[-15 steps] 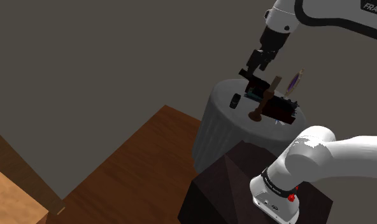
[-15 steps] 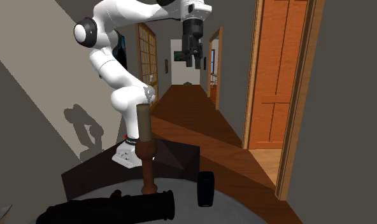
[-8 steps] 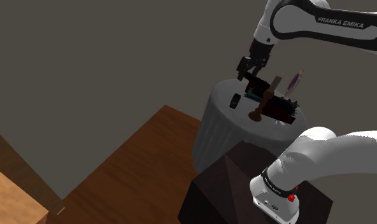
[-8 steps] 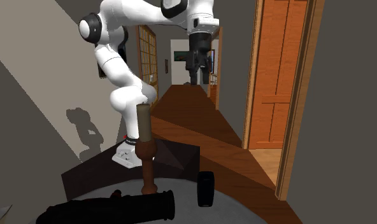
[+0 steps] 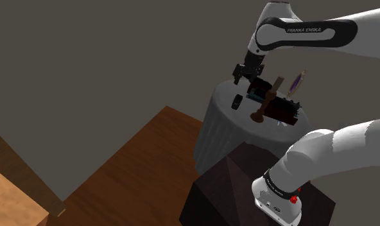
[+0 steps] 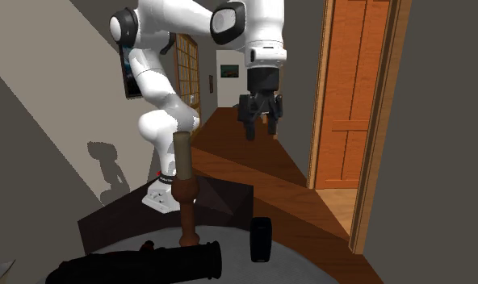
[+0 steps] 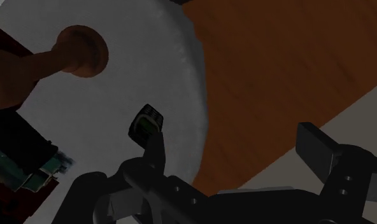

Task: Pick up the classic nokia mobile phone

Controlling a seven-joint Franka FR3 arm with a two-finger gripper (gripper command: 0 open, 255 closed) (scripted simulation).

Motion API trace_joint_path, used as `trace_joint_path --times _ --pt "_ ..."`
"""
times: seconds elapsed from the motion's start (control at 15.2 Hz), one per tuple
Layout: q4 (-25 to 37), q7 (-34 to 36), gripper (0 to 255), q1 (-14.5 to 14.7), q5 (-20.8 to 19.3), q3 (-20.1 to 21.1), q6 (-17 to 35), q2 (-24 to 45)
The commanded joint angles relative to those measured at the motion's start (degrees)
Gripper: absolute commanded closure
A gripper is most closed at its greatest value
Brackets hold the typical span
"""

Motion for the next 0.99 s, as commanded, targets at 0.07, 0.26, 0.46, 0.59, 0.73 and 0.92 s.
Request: trace_joint_path --times 0.07,0.26,0.46,0.59,0.73,0.92 --pt "-0.1 0.7 0 -1.5 0.1 -2.1 4.5 4.6" --pt "0.7 1.2 0 -2.7 0.8 -4.2 8.4 9.8" --pt "1.9 1.5 0 -3.8 1.9 -6.2 12.1 15.1" --pt "2.9 1.4 0 -4.6 3.0 -7.5 14.4 18.8" --pt "4.1 1.2 0 -5.3 4.4 -8.7 16.5 22.5" --pt "3.8 0.9 0 -5.5 5.2 -9.1 18.7 24.5"
